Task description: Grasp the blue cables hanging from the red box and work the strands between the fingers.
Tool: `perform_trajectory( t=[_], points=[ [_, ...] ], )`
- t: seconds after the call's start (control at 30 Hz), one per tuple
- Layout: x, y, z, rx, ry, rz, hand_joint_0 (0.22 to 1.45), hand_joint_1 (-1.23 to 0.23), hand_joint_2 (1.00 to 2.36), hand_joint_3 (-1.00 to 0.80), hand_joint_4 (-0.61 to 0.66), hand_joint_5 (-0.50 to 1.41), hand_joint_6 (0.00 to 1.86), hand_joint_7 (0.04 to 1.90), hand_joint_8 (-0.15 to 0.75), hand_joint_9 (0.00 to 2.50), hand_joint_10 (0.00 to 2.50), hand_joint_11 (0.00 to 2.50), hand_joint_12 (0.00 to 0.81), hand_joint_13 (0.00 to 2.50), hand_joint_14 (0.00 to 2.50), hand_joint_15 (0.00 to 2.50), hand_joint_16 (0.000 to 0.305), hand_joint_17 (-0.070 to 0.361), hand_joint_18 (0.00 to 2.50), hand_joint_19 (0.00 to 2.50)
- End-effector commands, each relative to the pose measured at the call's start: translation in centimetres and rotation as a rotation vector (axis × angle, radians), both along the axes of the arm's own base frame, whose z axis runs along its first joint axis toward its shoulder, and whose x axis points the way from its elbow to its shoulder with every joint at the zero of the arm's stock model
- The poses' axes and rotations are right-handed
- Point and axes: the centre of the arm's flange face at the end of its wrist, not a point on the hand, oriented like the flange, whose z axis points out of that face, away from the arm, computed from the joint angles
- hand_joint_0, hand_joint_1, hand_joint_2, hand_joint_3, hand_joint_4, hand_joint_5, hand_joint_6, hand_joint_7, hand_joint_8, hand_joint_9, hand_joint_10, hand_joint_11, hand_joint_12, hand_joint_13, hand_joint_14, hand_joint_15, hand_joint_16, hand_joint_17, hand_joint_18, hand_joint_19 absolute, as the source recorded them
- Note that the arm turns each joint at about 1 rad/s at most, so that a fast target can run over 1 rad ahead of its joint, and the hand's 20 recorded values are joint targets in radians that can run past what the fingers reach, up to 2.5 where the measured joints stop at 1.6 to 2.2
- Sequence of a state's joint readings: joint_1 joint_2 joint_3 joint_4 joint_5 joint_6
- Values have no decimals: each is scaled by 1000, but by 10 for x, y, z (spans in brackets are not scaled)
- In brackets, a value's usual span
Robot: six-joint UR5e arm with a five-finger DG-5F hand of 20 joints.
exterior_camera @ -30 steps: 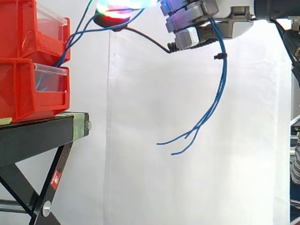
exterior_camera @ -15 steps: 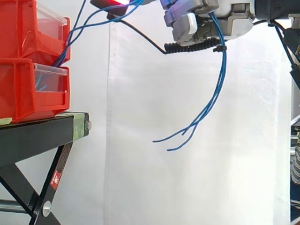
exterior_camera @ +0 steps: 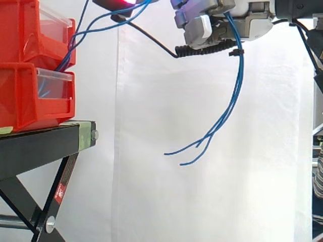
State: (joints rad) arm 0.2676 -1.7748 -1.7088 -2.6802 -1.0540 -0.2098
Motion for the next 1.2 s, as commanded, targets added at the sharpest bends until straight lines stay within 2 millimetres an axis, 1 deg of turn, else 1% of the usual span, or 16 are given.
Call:
perform_trajectory(
  t=[0.0, 0.03, 0.07, 0.1, 0.13, 0.23, 0.33, 0.47, 0.57, 0.63, 0.8, 0.9, 0.97, 1.07, 1.17],
  points=[
    [0, 2, 0, -25, 6, 1, 772, -758, 1400, -209, 279, 546, 6, 1359, 532, 1780, 2500, 2500, 684, 1959, 2500, 1706, 243, 182, 2500, 603],
    [0, 3, 0, -34, 9, 2, 749, -748, 1379, -248, 280, 545, 6, 1351, 532, 1780, 2500, 2500, 684, 1959, 2500, 1706, 243, 182, 2500, 603],
    [0, 4, 0, -40, 10, 4, 747, -745, 1370, -248, 281, 544, 6, 1350, 532, 1780, 2500, 2500, 684, 1959, 2500, 1706, 243, 182, 2500, 603],
    [0, 4, 0, -45, 11, 4, 754, -737, 1314, -242, 282, 538, 6, 1349, 532, 1780, 2500, 2500, 684, 1959, 2500, 1706, 243, 182, 2500, 603],
    [1, 6, -1, -56, 12, 5, 745, -730, 1293, -253, 285, 532, 5, 1349, 532, 1780, 2500, 2500, 684, 1959, 2500, 1706, 243, 182, 2500, 603],
    [3, 8, -5, -73, 18, 7, 736, -727, 1283, -259, 290, 528, 5, 1343, 532, 1780, 2500, 2500, 684, 1959, 2500, 1706, 243, 182, 2500, 603],
    [7, 9, -14, -80, 28, 3, 732, -727, 1290, -262, 290, 521, 4, 1342, 532, 1780, 2500, 2500, 684, 1959, 2500, 1706, 243, 182, 2500, 603],
    [8, 9, -16, -84, 29, 3, 722, -731, 1312, -278, 295, 515, 5, 1342, 532, 1780, 2500, 2500, 684, 1959, 2500, 1706, 243, 182, 2500, 603],
    [9, 9, -16, -83, 21, 2, 739, -740, 1257, -269, 292, 506, 4, 1343, 532, 1780, 2500, 2500, 684, 1959, 2500, 1706, 243, 182, 2500, 603],
    [11, 10, -18, -86, 21, 2, 761, -746, 1181, -250, 298, 504, 6, 1341, 532, 1780, 2500, 2500, 684, 1959, 2500, 1706, 243, 182, 2500, 603],
    [12, 10, -21, -85, 21, 2, 780, -747, 1107, -249, 300, 500, 5, 1352, 532, 1780, 2500, 2500, 684, 1959, 2500, 1706, 243, 182, 2500, 603],
    [13, 9, -20, -85, 18, 2, 783, -748, 1091, -261, 296, 501, 4, 1351, 532, 1780, 2500, 2500, 684, 1959, 2500, 1706, 243, 182, 2500, 603],
    [13, 9, -20, -85, 17, 0, 800, -750, 1035, -266, 287, 499, 5, 1353, 532, 1780, 2500, 2500, 684, 1959, 2500, 1706, 243, 182, 2500, 603],
    [13, 10, -21, -88, 16, 3, 807, -750, 1000, -288, 285, 495, 5, 1356, 532, 1780, 2500, 2500, 684, 1959, 2500, 1706, 243, 182, 2500, 603],
    [13, 10, -21, -95, 18, 2, 792, -745, 1001, -336, 285, 480, 4, 1358, 532, 1780, 2500, 2500, 684, 1959, 2500, 1706, 243, 182, 2500, 603]
  ],
)
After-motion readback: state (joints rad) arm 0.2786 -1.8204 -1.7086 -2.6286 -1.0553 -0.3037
